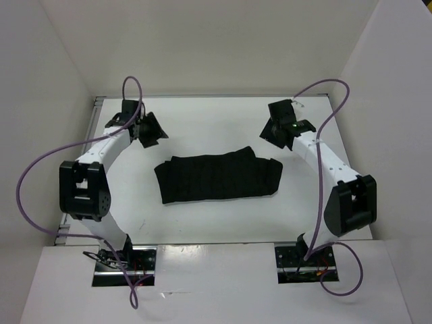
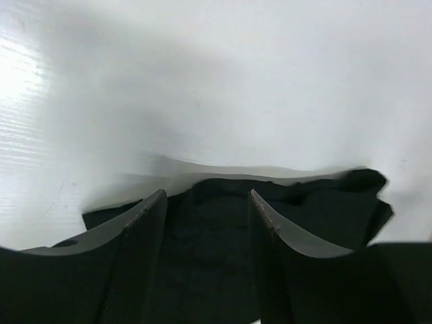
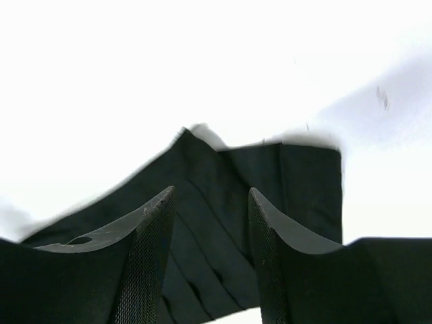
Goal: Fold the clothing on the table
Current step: Fold the skirt
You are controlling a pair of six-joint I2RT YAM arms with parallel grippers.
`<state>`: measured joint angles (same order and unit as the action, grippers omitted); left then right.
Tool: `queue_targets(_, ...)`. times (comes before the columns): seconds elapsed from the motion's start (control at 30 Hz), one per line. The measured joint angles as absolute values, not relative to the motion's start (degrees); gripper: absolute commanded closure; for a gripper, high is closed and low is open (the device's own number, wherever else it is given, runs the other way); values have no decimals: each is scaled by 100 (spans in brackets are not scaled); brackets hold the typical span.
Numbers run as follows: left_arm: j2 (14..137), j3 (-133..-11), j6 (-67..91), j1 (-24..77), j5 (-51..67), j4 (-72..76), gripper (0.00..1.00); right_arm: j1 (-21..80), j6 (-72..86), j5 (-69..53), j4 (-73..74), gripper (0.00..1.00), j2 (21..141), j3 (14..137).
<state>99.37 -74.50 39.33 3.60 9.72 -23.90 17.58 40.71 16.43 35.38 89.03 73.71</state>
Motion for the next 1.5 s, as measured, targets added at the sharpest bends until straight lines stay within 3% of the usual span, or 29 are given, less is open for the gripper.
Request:
queue_targets(0.07,9605,-7443,3953,351,969,-2226,41,1758,3979,1728,3485,43,8643,7424)
queue_targets(0.23,8394,-6635,3992,530,1170,-2005,53,1758,3844,1699,3719,37,7843,7343)
queue_targets(0.43,7872,-5500,4106,878,1500,-1984,53,1717,3697,1094,3861,36,7312,6399)
queue_targets(0.5,7876,-5299,4152,880,1304,-2115,60,1684,3594,803,3857,36,7413,6189)
queue_targets(0.6,7900,-5251,4274,878,875,-2215,84,1658,3452,513,3795,36,7703,6147)
queue_targets(0.7,8162,-5382,4370,875,574,-2189,97,1656,3291,224,3695,36,8206,6184)
queue_targets(0.87,9203,-5957,4397,875,388,-2137,100,1619,3050,-272,3562,39,9275,6267)
queue_targets(0.97,9515,-5964,4397,875,351,-2185,100,1612,2991,-484,3518,44,9721,6267)
queue_targets(1.07,9548,-5935,4397,875,325,-2204,100,1612,2939,-617,3496,66,9810,6267)
queue_targets(1.1,9548,-5933,4397,875,325,-2206,100,1612,2915,-676,3465,88,9808,6267)
queue_targets(1.13,9548,-5924,4399,875,322,-2193,100,1612,2871,-740,3417,99,9806,6267)
queue_targets(1.33,9520,-5739,4399,875,272,-2174,100,1608,2884,-869,3437,100,9660,6246)
queue_targets(1.5,9465,-5634,4405,875,185,-2196,100,1608,3144,-696,3903,100,8468,6182)
